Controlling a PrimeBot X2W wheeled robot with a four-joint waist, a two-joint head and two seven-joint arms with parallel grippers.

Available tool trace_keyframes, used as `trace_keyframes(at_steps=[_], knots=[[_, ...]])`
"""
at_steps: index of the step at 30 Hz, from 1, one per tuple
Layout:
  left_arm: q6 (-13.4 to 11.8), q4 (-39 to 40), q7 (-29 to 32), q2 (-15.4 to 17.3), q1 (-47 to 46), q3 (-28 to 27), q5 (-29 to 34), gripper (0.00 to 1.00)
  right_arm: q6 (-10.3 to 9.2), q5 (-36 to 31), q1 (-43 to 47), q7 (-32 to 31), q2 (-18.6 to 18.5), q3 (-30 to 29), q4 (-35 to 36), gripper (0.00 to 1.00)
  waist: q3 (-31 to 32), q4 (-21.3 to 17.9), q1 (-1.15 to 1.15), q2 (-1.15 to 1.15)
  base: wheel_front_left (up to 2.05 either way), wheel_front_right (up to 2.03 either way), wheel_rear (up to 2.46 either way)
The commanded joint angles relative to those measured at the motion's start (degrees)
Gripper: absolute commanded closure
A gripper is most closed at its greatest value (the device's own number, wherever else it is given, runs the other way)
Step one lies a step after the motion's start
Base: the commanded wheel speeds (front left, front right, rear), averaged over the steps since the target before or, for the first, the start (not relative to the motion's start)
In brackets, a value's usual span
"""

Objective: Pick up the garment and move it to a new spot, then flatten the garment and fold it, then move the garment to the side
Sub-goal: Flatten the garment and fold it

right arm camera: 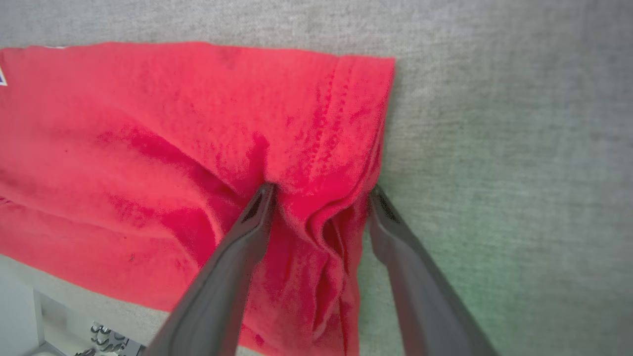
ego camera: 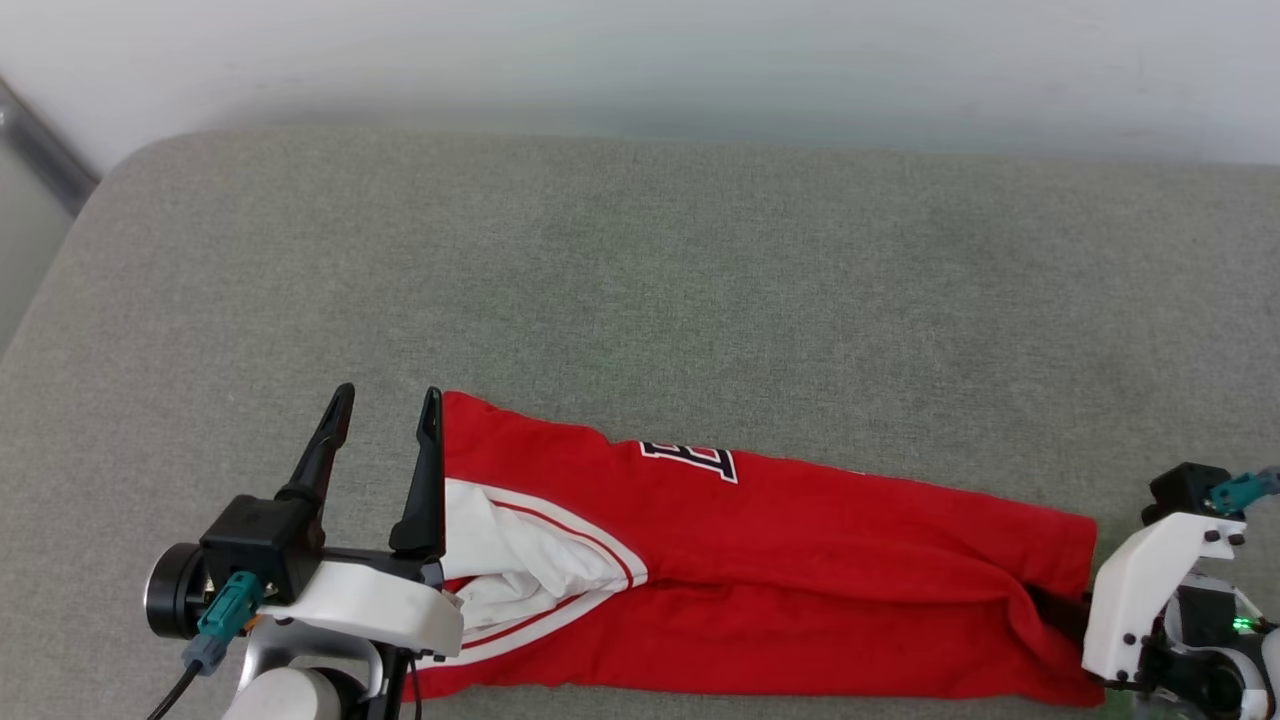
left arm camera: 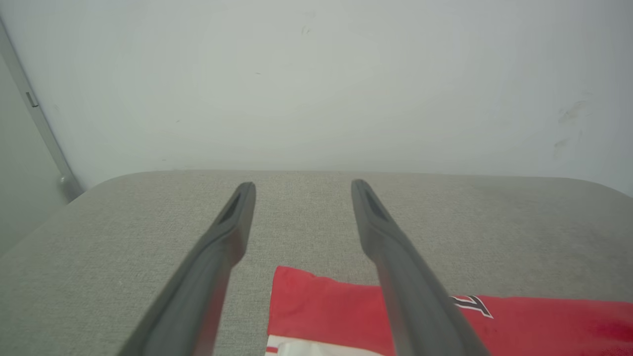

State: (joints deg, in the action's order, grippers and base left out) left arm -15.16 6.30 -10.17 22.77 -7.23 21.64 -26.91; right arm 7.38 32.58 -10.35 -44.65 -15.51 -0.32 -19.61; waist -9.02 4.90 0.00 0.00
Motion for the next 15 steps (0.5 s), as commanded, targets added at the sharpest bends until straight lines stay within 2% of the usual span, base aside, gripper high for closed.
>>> trace_keyframes(at_steps=[1, 10, 15], knots=[[-0.21, -0.09, 0.2, 0.25, -0.14, 0.04, 0.17, 0.0, 0.2, 0.95, 1.44, -0.73, 2.71, 2.78, -2.38, 1.0, 0.47, -0.27, 0.0, 0.0, 0.0, 0.0, 0.0], [-1.63, -0.62, 1.86, 1.63, 3.11, -0.15, 0.03, 0.0, 0.16, 2.14, -1.42, 3.09, -1.64, 4.5, 0.19, 1.0, 4.95, -3.55, 0.0, 0.0, 0.0, 0.0, 0.0], [-2.37, -0.05, 2.41, 2.03, 4.44, -0.13, -0.18, 0.0, 0.1, 2.07, -1.18, 4.77, -4.09, 1.41, -0.34, 1.0, 6.03, -5.65, 0.0, 0.0, 0.0, 0.0, 0.0]])
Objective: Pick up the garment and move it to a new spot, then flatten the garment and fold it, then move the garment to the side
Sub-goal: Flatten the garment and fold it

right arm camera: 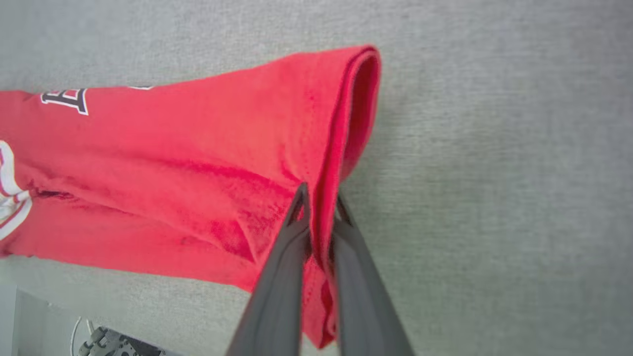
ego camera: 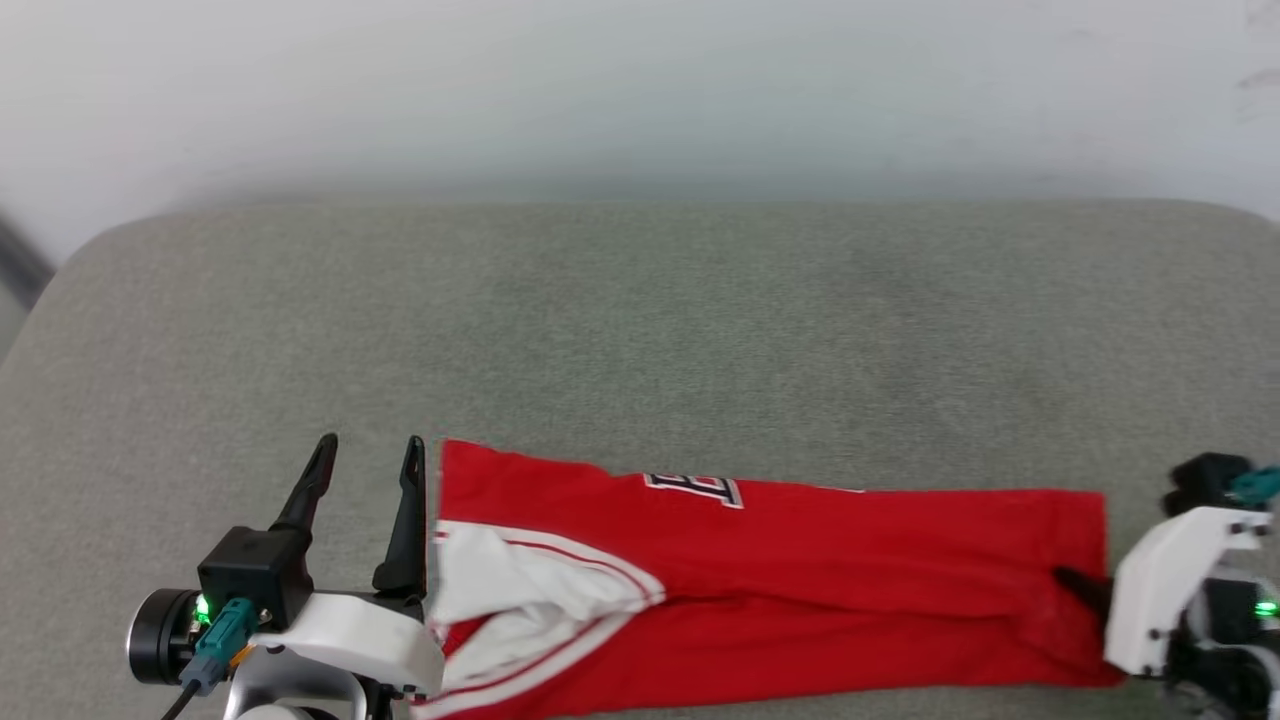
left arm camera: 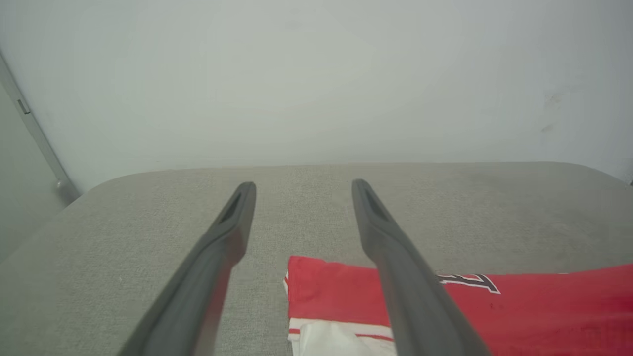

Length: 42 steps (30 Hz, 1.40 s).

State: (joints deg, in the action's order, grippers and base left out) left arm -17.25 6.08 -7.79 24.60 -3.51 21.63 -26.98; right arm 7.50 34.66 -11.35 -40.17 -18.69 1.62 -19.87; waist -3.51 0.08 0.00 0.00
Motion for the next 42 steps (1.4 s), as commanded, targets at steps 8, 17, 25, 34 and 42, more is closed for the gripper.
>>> trace_keyframes(at_steps=[8, 17, 25, 34, 42], knots=[[-0.85, 0.91, 0.74, 1.0, 1.36, -0.18, -0.02, 0.0, -0.02, -1.51, 0.69, -0.34, -1.76, -11.8, -1.39, 1.0, 0.54, -2.73, 0.0, 0.0, 0.0, 0.0, 0.0], [-1.25, 0.91, 1.09, 1.02, 1.12, 0.17, -0.07, 0.0, -0.01, 18.22, -2.7, -18.9, 13.12, -24.66, 0.78, 1.0, 0.47, -2.41, 0.0, 0.0, 0.0, 0.0, 0.0], [-0.57, 0.87, 1.28, 0.39, -1.04, 1.07, -0.12, 0.0, -0.01, 35.85, -4.42, -21.74, 16.05, -14.66, -2.01, 1.0, -1.34, 0.67, 0.0, 0.0, 0.0, 0.0, 0.0], [1.51, -1.32, 0.65, -1.33, -4.83, 3.54, 0.57, 0.0, -0.01, 49.18, -9.15, -6.97, 15.82, 9.31, -7.04, 1.0, -3.44, 5.75, 0.0, 0.0, 0.0, 0.0, 0.0], [2.04, -3.05, -0.56, -2.18, -6.23, 3.76, 0.0, 0.0, 0.0, 48.07, -12.91, 2.21, 15.81, 18.38, -10.51, 0.0, -4.6, 7.53, 0.0, 0.0, 0.0, 0.0, 0.0]])
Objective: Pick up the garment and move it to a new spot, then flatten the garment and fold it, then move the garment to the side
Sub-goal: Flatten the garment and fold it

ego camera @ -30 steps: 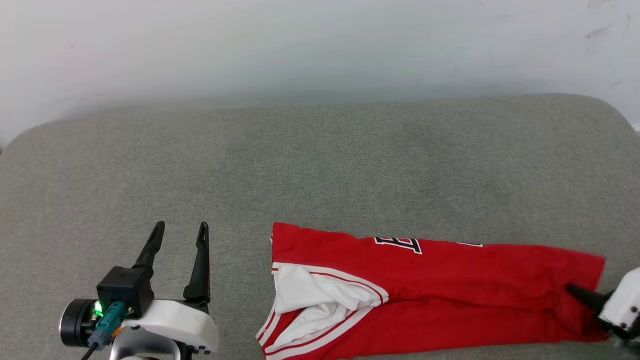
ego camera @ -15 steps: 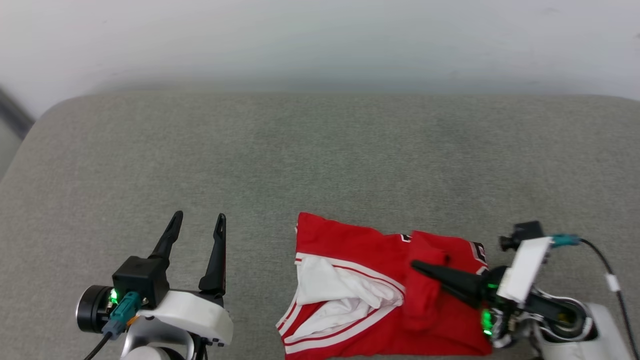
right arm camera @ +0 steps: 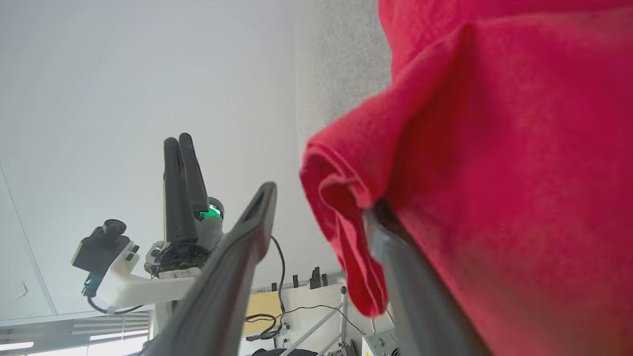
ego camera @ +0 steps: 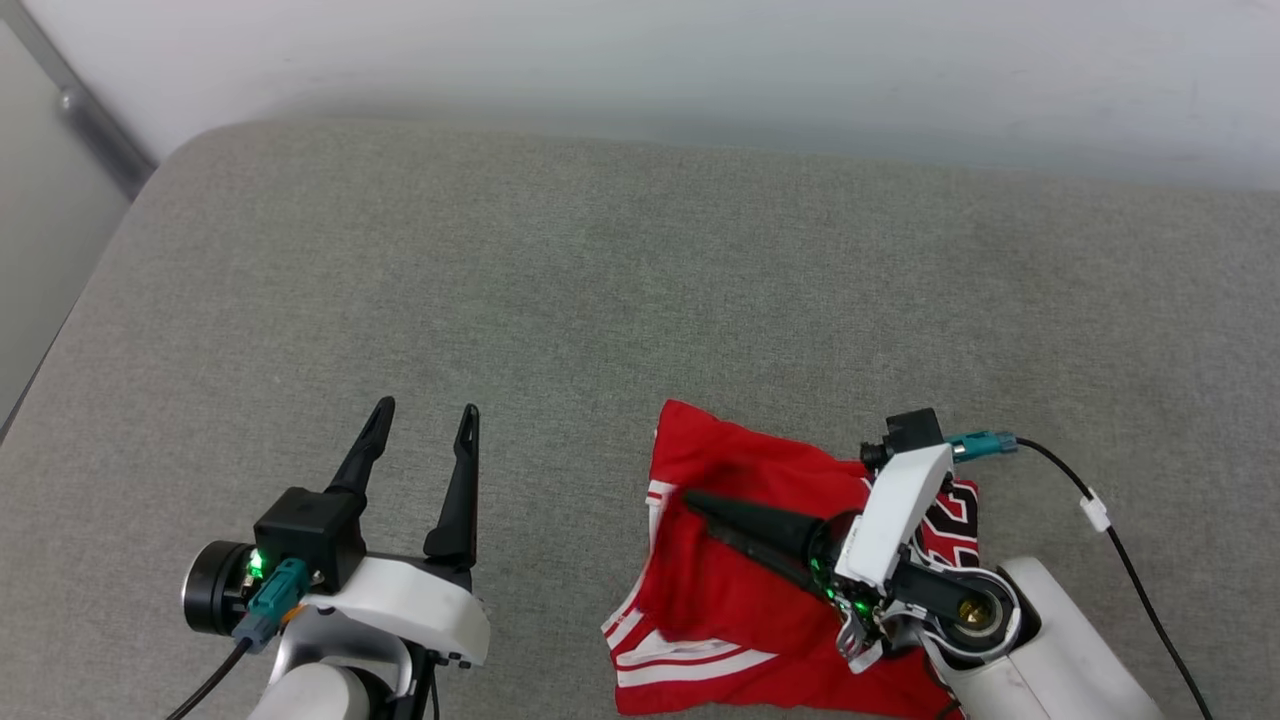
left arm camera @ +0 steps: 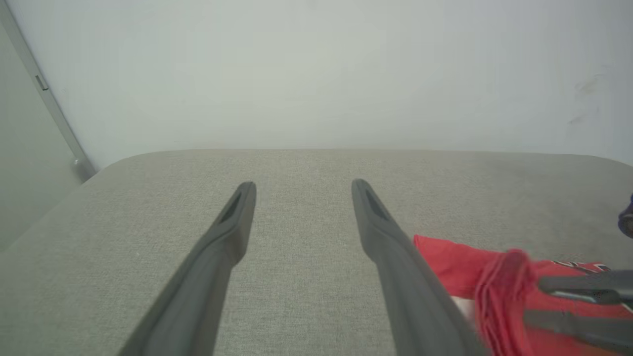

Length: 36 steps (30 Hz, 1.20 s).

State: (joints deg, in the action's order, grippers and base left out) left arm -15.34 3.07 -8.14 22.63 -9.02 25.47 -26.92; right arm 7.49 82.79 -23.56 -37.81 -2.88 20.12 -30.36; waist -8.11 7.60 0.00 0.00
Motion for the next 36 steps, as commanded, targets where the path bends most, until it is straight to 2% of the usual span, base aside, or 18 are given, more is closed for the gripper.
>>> trace_keyframes(at_steps=[1, 4, 7, 10, 14, 18, 22, 26, 29, 36], knots=[[0.13, -0.21, -0.29, -0.19, -0.7, -0.11, -0.1, 0.0, 0.0, -0.39, -1.02, 0.4, 0.01, 0.42, 0.0, 0.0, 0.03, 0.01, 0.0, 0.0, 0.0, 0.0, 0.0], [-0.08, -0.73, -0.63, -0.01, -0.13, -0.37, -0.4, 0.0, 0.0, -2.07, -1.79, 1.81, -0.48, 1.86, 1.33, 0.0, 0.7, -0.4, 0.0, 0.0, 0.0, 0.0, 0.0], [-0.19, -1.13, -0.69, 0.21, 0.54, -0.46, -0.63, 0.0, 0.0, -6.2, -2.26, 4.96, -2.87, 3.79, 3.44, 0.0, 1.73, -1.06, 0.0, 0.0, 0.0, 0.0, 0.0], [-0.29, -1.4, -0.86, 0.49, 1.35, -0.65, -0.96, 0.0, 0.0, -14.04, -2.53, 11.66, -6.28, 6.6, 5.87, 0.0, 2.99, -2.03, 0.0, 0.0, 0.0, 0.0, 0.0], [-0.8, -1.49, -1.1, 0.9, 2.51, -1.16, -1.46, 0.0, 0.0, -28.18, -2.67, 22.78, -11.91, 8.48, 5.6, 0.0, 4.52, -4.09, 0.0, 0.0, 0.0, 0.0, 0.0], [-1.36, -1.38, -1.21, 1.42, 3.81, -1.87, -1.95, 0.0, 0.0, -40.31, -1.02, 30.51, -16.16, 4.94, 3.63, 0.0, 5.38, -6.53, 0.0, 0.0, 0.0, 0.0, 0.0], [-1.97, -1.4, -1.59, 1.81, 4.72, -2.7, -2.47, 0.0, 0.0, -51.0, 1.42, 37.19, -18.03, -3.01, 4.12, 0.0, 6.03, -8.66, 0.0, 0.0, 0.0, 0.0, 0.0], [-2.4, -1.25, -1.74, 2.31, 5.64, -3.23, -2.8, 0.0, 0.0, -59.09, 5.92, 42.55, -16.25, -12.4, 10.35, 0.0, 6.47, -10.04, 0.0, 0.0, 0.0, 0.0, 0.0], [-2.71, -1.21, -1.76, 2.66, 6.49, -3.45, -2.95, 0.0, -0.01, -63.26, 10.85, 43.14, -13.4, -17.29, 17.49, 0.0, 6.91, -10.46, 0.0, 0.0, 0.0, 0.0, 0.0], [-3.24, -1.93, -1.76, 2.86, 8.52, -3.42, -3.51, 0.0, -0.01, -68.76, 23.22, 38.69, -6.59, -20.48, 31.49, 0.0, 8.5, -10.4, 0.0, 0.0, 0.0, 0.0, 0.0]])
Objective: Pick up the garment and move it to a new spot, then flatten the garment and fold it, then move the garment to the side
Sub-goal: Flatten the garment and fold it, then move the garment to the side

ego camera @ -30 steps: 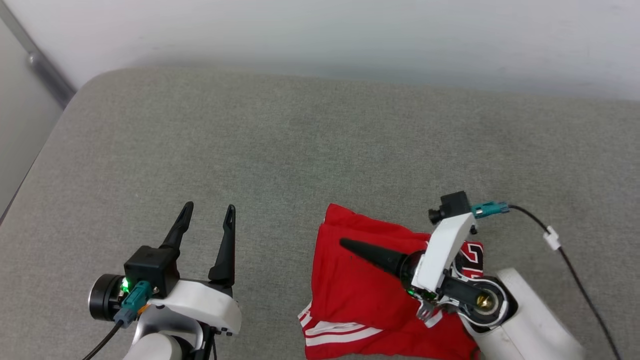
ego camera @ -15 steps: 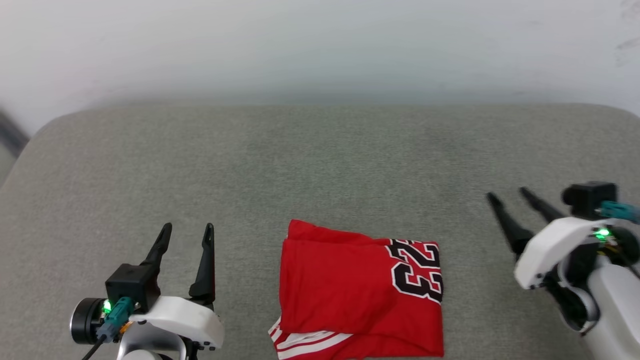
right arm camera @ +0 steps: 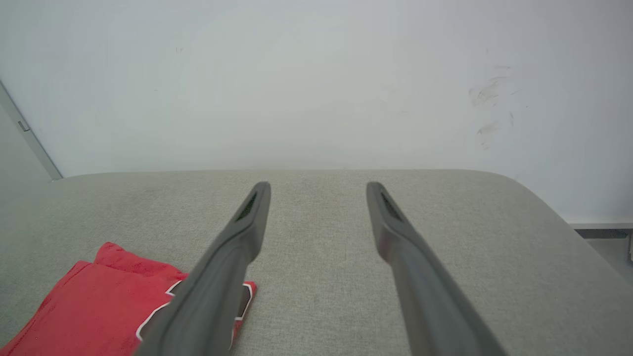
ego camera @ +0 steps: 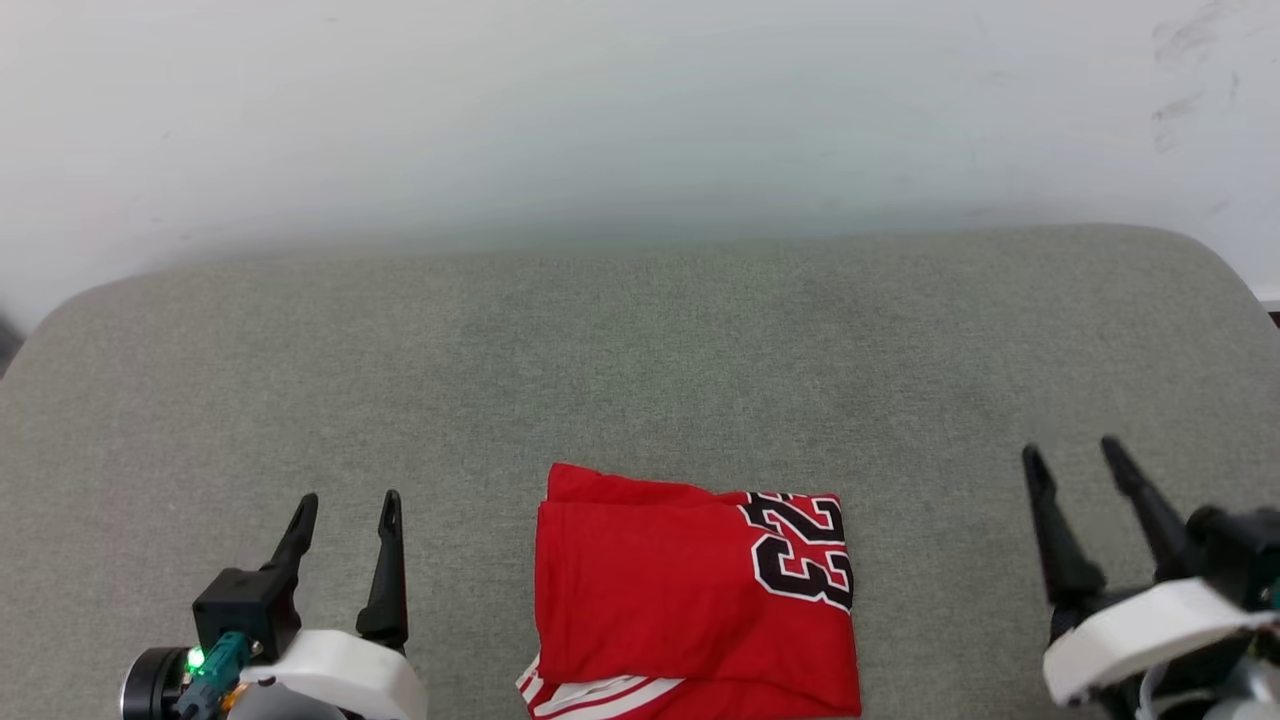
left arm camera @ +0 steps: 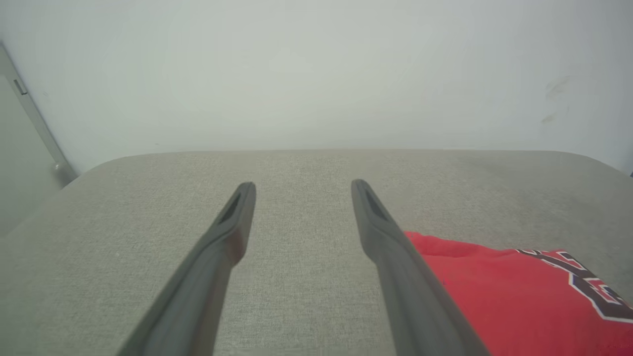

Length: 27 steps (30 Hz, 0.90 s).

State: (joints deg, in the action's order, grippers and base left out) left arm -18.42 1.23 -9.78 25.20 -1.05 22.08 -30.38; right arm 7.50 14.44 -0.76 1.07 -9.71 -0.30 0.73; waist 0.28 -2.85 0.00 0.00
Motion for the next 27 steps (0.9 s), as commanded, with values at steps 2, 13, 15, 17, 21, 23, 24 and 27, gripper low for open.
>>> trace_keyframes(at_steps=[2, 13, 15, 17, 21, 23, 24, 27], knots=[[-0.21, -0.25, -0.32, 0.33, 1.03, 0.01, -0.11, 0.0, -0.02, -0.98, 2.88, -1.44, 1.57, -0.34, 2.55, 0.0, 0.41, 0.14, 0.0, 0.0, 0.0, 0.0, 0.0], [-0.51, -0.67, -0.7, -0.03, 1.53, 0.22, -0.63, 0.0, -0.02, -2.18, 6.16, -4.38, 3.03, -1.46, 6.64, 0.0, 1.03, 0.41, 0.0, 0.0, 0.0, 0.0, 0.0], [-0.52, -0.7, -0.84, -0.13, 1.37, 0.28, -0.67, 0.0, -0.01, -2.13, 6.1, -4.55, 3.02, -1.56, 6.96, 0.0, 0.99, 0.47, 0.0, 0.0, 0.0, 0.0, 0.0], [-0.56, -0.72, -0.94, -0.21, 1.25, 0.37, -0.69, 0.0, -0.02, -2.17, 6.08, -5.07, 3.07, -1.84, 6.89, 0.0, 0.95, 0.51, 0.0, 0.0, 0.0, 0.0, 0.0], [-0.71, -0.61, -1.25, -0.43, 1.0, 0.3, -0.74, 0.0, -0.02, -1.44, 5.74, -6.14, 3.16, -2.76, 6.44, 0.0, 0.74, 0.6, 0.0, 0.0, 0.0, 0.0, 0.0], [-0.82, -0.53, -1.55, -0.67, 0.69, 0.29, -0.74, 0.0, -0.02, -0.33, 5.24, -7.02, 3.16, -4.26, 5.43, 0.0, 0.54, 0.89, 0.0, 0.0, 0.0, 0.0, 0.0], [-0.82, -0.53, -1.55, -0.67, 0.69, 0.29, -0.74, 0.0, -0.02, -0.33, 5.24, -7.02, 3.16, -4.26, 5.43, 0.0, 0.54, 0.89, 0.0, 0.0, 0.0, 0.0, 0.0], [-0.65, -0.59, -1.99, -1.11, -0.25, 0.43, -0.39, 0.0, -0.01, 3.93, 4.46, -11.07, 2.7, -7.73, 1.72, 0.0, 0.13, 1.95, 0.0, 0.0, 0.0, 0.0, 0.0]])
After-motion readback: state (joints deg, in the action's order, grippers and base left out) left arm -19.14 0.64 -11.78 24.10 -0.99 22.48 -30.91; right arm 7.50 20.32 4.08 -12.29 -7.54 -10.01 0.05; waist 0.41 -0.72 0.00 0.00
